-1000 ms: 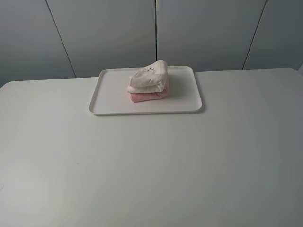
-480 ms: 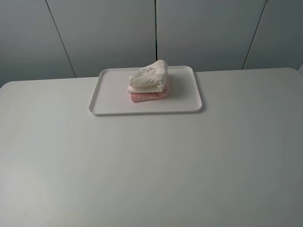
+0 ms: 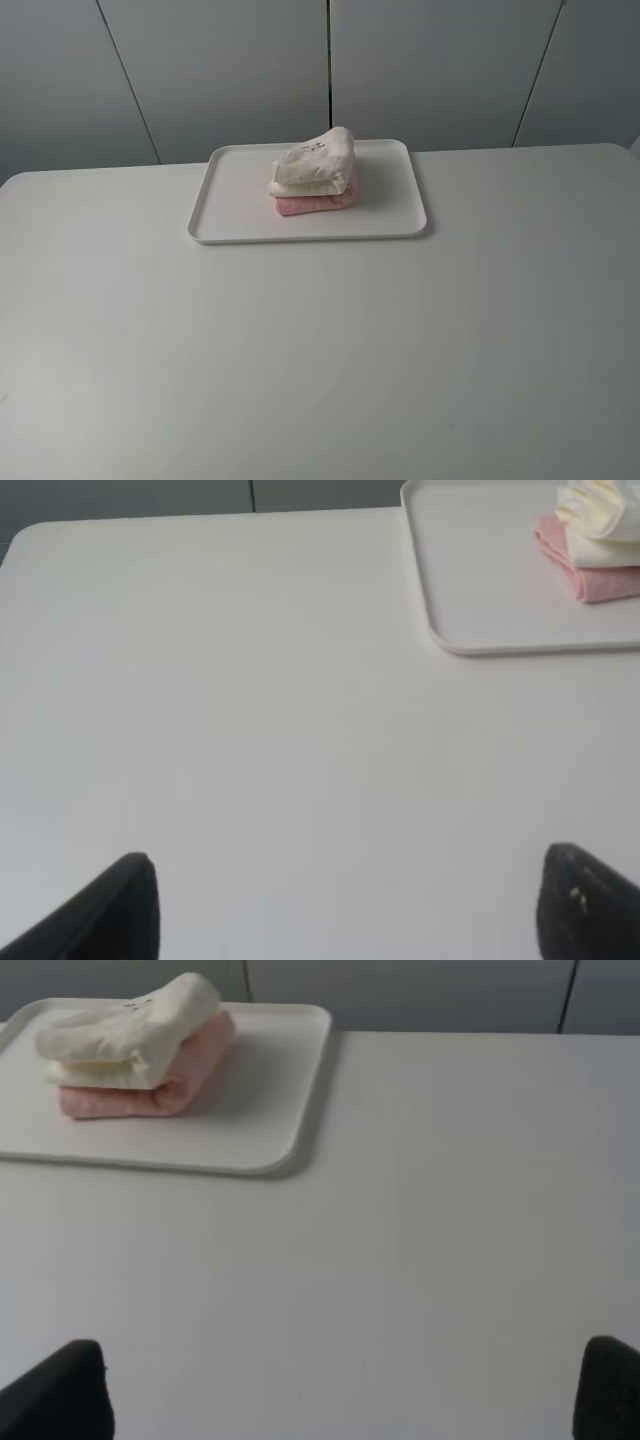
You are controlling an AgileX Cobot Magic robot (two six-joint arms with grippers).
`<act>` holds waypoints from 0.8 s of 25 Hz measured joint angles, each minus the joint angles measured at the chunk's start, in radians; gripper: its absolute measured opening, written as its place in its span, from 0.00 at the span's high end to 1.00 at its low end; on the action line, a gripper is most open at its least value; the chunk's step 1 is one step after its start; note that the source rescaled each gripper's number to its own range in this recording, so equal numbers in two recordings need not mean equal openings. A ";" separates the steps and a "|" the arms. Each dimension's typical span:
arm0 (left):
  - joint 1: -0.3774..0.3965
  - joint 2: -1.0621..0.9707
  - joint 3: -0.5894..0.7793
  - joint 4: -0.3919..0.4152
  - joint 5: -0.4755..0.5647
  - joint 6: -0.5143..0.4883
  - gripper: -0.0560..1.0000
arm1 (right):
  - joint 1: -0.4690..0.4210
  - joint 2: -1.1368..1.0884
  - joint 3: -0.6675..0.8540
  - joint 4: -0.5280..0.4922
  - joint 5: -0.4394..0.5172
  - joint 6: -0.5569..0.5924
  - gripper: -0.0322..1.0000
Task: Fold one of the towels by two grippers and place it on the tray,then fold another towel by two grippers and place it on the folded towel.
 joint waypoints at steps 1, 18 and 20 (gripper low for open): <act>0.000 0.000 0.000 0.000 0.000 -0.002 0.03 | -0.004 0.000 0.001 -0.002 0.000 0.000 0.00; 0.000 0.000 0.000 0.030 0.000 -0.016 0.03 | -0.004 0.000 0.001 -0.116 0.000 0.064 0.00; 0.000 0.000 0.000 0.033 0.000 -0.018 0.03 | -0.004 0.000 0.001 -0.117 0.000 0.066 0.00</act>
